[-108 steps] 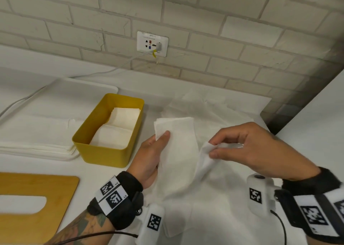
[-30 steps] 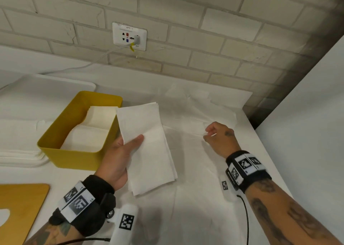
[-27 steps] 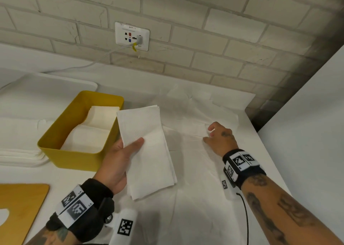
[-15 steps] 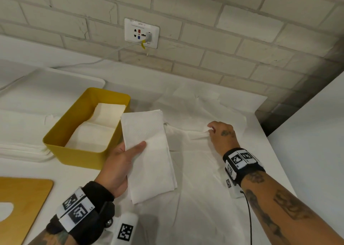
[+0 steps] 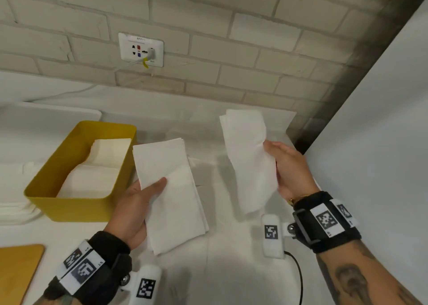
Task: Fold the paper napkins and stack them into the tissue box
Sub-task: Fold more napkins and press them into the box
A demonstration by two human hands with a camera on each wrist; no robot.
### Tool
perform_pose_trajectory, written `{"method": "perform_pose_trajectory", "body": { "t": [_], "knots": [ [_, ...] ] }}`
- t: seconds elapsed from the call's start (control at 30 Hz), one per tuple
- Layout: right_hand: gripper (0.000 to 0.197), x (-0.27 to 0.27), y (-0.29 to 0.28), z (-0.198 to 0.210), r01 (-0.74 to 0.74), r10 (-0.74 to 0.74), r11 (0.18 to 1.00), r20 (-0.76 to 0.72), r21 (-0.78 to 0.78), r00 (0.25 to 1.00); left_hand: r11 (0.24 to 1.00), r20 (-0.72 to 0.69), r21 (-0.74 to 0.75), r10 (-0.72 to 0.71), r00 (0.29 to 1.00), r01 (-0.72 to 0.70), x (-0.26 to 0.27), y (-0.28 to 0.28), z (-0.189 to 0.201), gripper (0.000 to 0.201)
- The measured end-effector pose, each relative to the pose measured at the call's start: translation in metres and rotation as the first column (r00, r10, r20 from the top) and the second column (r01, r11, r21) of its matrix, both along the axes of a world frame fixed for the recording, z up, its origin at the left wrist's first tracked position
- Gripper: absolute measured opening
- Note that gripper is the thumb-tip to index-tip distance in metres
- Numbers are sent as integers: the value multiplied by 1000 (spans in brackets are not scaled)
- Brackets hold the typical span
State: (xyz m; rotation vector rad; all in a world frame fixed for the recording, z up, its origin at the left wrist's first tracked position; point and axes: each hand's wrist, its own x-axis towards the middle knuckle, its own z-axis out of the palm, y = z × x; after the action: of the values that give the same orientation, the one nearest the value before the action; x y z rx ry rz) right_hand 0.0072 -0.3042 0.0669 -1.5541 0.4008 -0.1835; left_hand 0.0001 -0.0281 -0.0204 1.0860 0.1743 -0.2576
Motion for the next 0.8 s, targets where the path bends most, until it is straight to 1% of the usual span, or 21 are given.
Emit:
{"method": "perform_pose_trajectory", "body": {
  "t": [0.07, 0.17, 0.23, 0.27, 0.3, 0.33, 0.37, 0.43, 0.47, 0.53, 0.6, 0.63, 0.67, 0.7, 0.8],
  "knots": [
    [14, -21, 1, -14, 21, -23, 1000, -79, -22, 997, 1000, -3, 0, -31, 1000, 31, -2, -3, 0, 23],
    [15, -46, -1, -51, 64, -67, 998, -169, -21, 983, 998, -25, 7, -68, 997, 68, -4, -8, -2, 21],
    [23, -57, 0, -70, 38, -40, 999, -243, -12, 969, 995, -44, 1, -96, 994, 96, -6, -12, -4, 22],
    [22, -59, 3, -76, 28, -24, 1000, -272, 9, 962, 994, -50, -2, -107, 993, 107, -7, -13, -4, 23],
    [17, -59, 5, -78, 21, -15, 1000, -285, 19, 958, 994, -53, -1, -113, 992, 113, -7, -13, -4, 24],
    [11, -59, 6, -78, 19, -19, 1000, -275, -2, 961, 993, -53, 1, -119, 991, 119, -8, -14, -4, 25],
    [12, -58, 7, -76, 24, -33, 999, -259, -41, 965, 992, -51, 5, -126, 991, 126, -8, -15, -4, 26],
    [35, -54, 7, -62, 9, -24, 997, -202, -75, 979, 990, -46, -4, -138, 989, 138, -8, -16, -2, 28],
    [38, -52, 8, -51, -7, 2, 999, -141, -38, 990, 990, -45, -19, -138, 989, 138, -8, -17, 0, 28],
    [24, -49, 15, -22, -47, 45, 992, 16, 120, 999, 990, -68, -64, -129, 989, 124, -8, -18, 3, 27],
    [21, -50, 27, 9, -143, 102, 960, 175, 239, 979, 988, -119, -110, -120, 986, 107, -8, -19, 3, 36],
    [23, -49, 34, 17, -201, 143, 947, 230, 252, 963, 987, -136, -122, -118, 984, 101, -8, -19, 3, 42],
    [23, -48, 43, 20, -248, 187, 937, 246, 244, 951, 986, -144, -130, -119, 982, 101, -8, -19, 3, 45],
    [22, -47, 49, 16, -262, 215, 942, 224, 209, 951, 984, -146, -140, -133, 980, 112, -9, -20, 4, 46],
    [15, -38, 70, -15, -214, 213, 977, 62, 21, 975, 975, -136, -175, -160, 978, 135, -8, -22, 7, 46]
  ]
}}
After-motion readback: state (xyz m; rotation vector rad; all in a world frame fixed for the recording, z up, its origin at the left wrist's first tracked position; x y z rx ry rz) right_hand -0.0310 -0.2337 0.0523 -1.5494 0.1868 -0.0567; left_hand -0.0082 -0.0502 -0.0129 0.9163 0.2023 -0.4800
